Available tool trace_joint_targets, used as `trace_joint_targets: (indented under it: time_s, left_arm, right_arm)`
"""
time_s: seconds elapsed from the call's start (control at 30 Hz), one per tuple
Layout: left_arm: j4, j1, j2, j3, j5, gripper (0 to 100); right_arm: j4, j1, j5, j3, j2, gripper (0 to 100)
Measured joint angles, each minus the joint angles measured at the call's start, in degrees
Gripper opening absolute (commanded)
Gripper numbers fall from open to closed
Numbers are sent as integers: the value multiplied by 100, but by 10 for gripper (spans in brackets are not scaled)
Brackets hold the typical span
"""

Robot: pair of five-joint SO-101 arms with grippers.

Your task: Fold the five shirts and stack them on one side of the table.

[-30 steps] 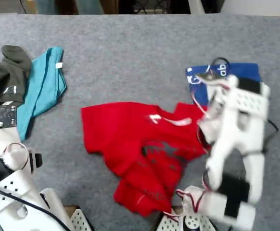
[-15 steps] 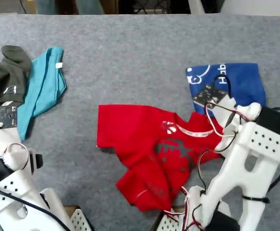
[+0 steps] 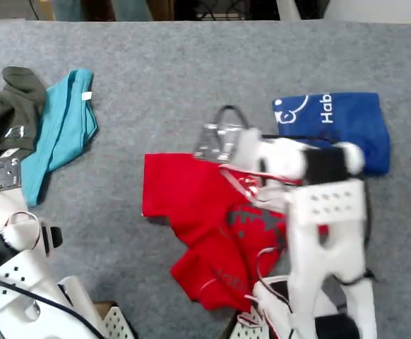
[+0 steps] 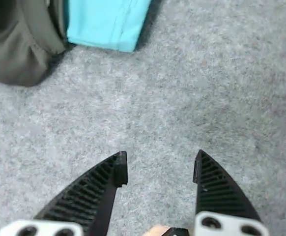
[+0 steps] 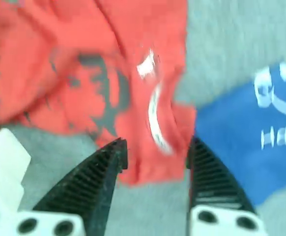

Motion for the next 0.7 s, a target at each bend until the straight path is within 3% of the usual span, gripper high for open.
trace_joint_targets:
  time_s: [0.2, 0.33, 0.47, 0.7]
  left_arm:
    - [0, -211, 0, 0, 9, 238]
    - [-396, -202, 0, 229, 9, 238]
    - [-1503, 149, 0, 809, 237, 238]
    - [-4422, 712, 0, 2435, 1591, 238]
  right_arm:
    - [-484, -1090, -598, -448, 1354, 174]
    - [-484, -1407, -651, -1486, 2488, 173]
    - [-932, -1503, -651, -2620, 3684, 173]
    - [-1116, -2057, -545, -4132, 5785, 175]
